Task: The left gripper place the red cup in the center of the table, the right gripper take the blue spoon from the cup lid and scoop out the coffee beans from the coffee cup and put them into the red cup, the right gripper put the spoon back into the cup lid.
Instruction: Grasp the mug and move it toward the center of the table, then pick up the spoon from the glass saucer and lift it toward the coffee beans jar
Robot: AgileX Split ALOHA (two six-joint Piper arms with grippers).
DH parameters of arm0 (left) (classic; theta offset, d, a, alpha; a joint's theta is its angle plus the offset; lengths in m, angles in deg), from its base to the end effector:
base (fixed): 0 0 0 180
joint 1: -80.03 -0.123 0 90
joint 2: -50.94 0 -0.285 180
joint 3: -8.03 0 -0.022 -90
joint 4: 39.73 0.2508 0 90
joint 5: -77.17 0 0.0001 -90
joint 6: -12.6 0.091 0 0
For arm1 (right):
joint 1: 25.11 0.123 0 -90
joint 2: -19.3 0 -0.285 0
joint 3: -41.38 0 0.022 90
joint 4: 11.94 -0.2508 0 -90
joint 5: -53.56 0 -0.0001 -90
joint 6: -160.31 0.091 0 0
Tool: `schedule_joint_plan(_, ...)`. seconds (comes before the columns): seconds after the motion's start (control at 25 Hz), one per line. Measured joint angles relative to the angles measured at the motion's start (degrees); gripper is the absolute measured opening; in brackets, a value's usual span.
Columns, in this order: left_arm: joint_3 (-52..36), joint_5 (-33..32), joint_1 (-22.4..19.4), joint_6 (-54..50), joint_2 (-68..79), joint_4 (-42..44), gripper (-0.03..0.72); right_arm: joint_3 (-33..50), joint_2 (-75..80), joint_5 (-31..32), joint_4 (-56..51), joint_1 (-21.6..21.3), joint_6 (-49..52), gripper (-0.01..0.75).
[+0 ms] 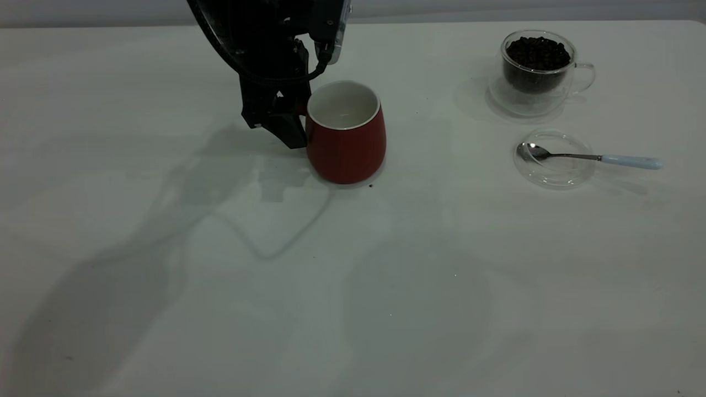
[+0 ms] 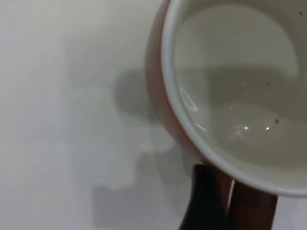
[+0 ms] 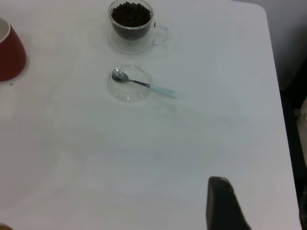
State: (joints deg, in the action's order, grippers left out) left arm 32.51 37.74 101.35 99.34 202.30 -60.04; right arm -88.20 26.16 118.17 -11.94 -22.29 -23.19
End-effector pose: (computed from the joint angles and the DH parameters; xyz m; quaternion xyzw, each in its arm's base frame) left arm 0.4469 -0.1960 0.0411 0.7194 0.6727 -0.0438 0.1676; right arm -0.0066 -0.0003 0.2630 -0.0482 0.8728 -0.0029 0.4856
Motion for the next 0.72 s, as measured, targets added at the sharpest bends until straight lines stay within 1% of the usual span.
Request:
schedule_joint_plan(0.12,0.00,-2.52,-0.10,-4.69,-1.09,3.96,0.587,0.00,0.00,0.00,0.00,0.00,0.00,0.415)
schedule_joint_plan(0.2,0.06,-6.11,-0.37,-8.12,-3.31,7.24,0.587,0.00,0.00,0.00,0.00,0.00,0.00,0.415)
schedule_joint_plan(0.28,0.73,-10.35,-0.72,-10.23,-6.08,8.44,0.587,0.00,0.00,0.00,0.00,0.00,0.00,0.415)
schedule_joint_plan(0.44,1.95,-19.80,-0.73,-11.52,-13.77,7.14,0.587,0.00,0.00,0.00,0.00,0.00,-0.05,0.415)
schedule_joint_plan(0.56,2.32,-25.98,-0.73,-14.99,-21.23,5.36,0.587,0.00,0.00,0.00,0.00,0.00,-0.05,0.415)
schedule_joint_plan(0.6,2.32,-27.29,-0.73,-17.43,-24.35,5.21,0.587,0.00,0.00,0.00,0.00,0.00,-0.05,0.415)
schedule_joint_plan(0.72,2.43,-27.29,-0.73,-27.44,-33.79,5.75,0.587,0.00,0.00,0.00,0.00,0.00,-0.05,0.415)
